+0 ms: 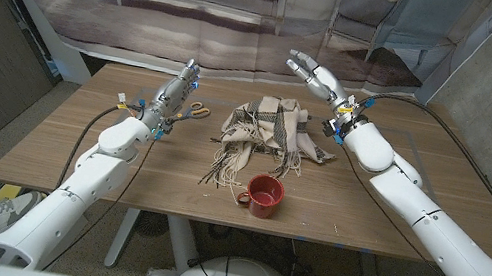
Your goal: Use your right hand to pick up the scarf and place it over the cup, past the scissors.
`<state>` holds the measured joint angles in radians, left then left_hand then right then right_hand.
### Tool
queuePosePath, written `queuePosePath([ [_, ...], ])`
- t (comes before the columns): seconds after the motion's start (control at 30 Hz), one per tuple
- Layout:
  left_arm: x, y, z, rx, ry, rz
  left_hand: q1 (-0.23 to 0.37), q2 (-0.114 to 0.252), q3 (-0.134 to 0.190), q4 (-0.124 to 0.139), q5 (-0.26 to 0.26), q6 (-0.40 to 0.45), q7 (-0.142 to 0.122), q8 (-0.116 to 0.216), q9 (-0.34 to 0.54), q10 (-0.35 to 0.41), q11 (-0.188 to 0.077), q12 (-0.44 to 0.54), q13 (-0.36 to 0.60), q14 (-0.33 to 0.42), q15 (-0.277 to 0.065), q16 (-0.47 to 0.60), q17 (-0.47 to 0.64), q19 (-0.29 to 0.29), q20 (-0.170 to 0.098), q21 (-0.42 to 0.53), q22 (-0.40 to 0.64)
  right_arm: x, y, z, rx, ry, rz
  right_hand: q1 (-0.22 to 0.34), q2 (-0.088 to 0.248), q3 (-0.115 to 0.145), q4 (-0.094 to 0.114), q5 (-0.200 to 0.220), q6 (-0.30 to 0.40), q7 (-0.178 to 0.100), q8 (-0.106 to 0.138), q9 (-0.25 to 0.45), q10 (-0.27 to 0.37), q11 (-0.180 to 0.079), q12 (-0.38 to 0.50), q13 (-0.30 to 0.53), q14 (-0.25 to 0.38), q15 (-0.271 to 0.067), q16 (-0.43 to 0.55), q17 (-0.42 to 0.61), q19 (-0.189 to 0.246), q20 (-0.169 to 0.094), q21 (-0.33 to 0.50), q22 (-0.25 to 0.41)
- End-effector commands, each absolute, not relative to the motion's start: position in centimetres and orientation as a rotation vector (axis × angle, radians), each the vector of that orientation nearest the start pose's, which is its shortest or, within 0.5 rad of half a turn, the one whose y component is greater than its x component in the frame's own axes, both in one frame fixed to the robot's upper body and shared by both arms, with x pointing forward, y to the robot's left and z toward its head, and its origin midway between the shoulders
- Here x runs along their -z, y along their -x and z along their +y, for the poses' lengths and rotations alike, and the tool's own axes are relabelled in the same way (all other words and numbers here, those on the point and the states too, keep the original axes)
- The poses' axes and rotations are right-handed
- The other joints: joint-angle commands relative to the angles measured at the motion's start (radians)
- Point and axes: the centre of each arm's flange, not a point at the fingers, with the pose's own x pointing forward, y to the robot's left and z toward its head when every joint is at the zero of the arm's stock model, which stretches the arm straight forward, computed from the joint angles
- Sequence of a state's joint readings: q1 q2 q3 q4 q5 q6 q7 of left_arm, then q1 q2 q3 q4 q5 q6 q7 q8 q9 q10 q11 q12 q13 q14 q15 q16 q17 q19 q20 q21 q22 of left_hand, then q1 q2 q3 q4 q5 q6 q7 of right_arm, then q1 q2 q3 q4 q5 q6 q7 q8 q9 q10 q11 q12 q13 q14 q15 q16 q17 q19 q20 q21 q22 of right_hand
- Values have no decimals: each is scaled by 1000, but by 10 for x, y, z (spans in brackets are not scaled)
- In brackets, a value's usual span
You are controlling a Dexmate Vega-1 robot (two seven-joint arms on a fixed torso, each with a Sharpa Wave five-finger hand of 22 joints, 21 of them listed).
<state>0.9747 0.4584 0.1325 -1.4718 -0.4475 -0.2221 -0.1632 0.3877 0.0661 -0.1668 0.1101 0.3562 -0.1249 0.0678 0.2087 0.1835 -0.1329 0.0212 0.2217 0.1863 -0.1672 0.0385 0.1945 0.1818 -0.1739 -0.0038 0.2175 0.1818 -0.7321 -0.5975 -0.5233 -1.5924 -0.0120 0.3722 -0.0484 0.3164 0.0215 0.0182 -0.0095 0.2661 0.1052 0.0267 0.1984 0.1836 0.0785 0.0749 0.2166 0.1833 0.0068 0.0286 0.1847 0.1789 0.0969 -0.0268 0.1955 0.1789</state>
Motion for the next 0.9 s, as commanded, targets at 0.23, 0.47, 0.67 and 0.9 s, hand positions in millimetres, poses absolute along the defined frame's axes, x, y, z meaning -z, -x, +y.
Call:
queuePosePath([
  [0.23,14,-612,309,237,-91,-672,15,0,-9,-3,8,7,-3,0,5,3,-2,-2,2,1,-3,1,3,-55,7,-1,2,-73,-571,-153,-305,816,-1047,11,0,4,-8,2,-1,-5,-2,6,-9,-3,-3,4,-5,2,0,5,-3,-1,-3,4],
  [0.47,14,-611,309,243,-90,-666,16,1,-11,-3,8,8,-3,0,5,5,-2,-3,2,1,-4,0,3,-54,7,-1,2,-73,-571,-150,-272,869,-1042,12,0,4,-8,2,-2,-6,-3,6,-9,-3,-3,4,-6,2,0,5,-3,-1,-2,4],
  [0.67,12,-611,310,238,-91,-678,17,1,-13,-3,8,10,-4,-1,5,5,-3,-4,2,2,-3,0,3,-54,7,-1,2,-74,-572,-148,-261,897,-1037,12,1,4,-9,2,-4,-7,-3,6,-9,-4,-3,4,-5,3,1,5,-4,0,-2,4],
  [0.9,14,-611,308,250,-101,-665,17,2,-14,-3,8,10,-4,-1,4,6,-3,-4,2,2,-4,0,3,-53,8,-2,2,-74,-571,-145,-255,930,-1039,13,2,4,-10,2,-7,-9,-4,6,-13,-6,-4,4,-7,4,0,5,-4,1,-2,4],
])
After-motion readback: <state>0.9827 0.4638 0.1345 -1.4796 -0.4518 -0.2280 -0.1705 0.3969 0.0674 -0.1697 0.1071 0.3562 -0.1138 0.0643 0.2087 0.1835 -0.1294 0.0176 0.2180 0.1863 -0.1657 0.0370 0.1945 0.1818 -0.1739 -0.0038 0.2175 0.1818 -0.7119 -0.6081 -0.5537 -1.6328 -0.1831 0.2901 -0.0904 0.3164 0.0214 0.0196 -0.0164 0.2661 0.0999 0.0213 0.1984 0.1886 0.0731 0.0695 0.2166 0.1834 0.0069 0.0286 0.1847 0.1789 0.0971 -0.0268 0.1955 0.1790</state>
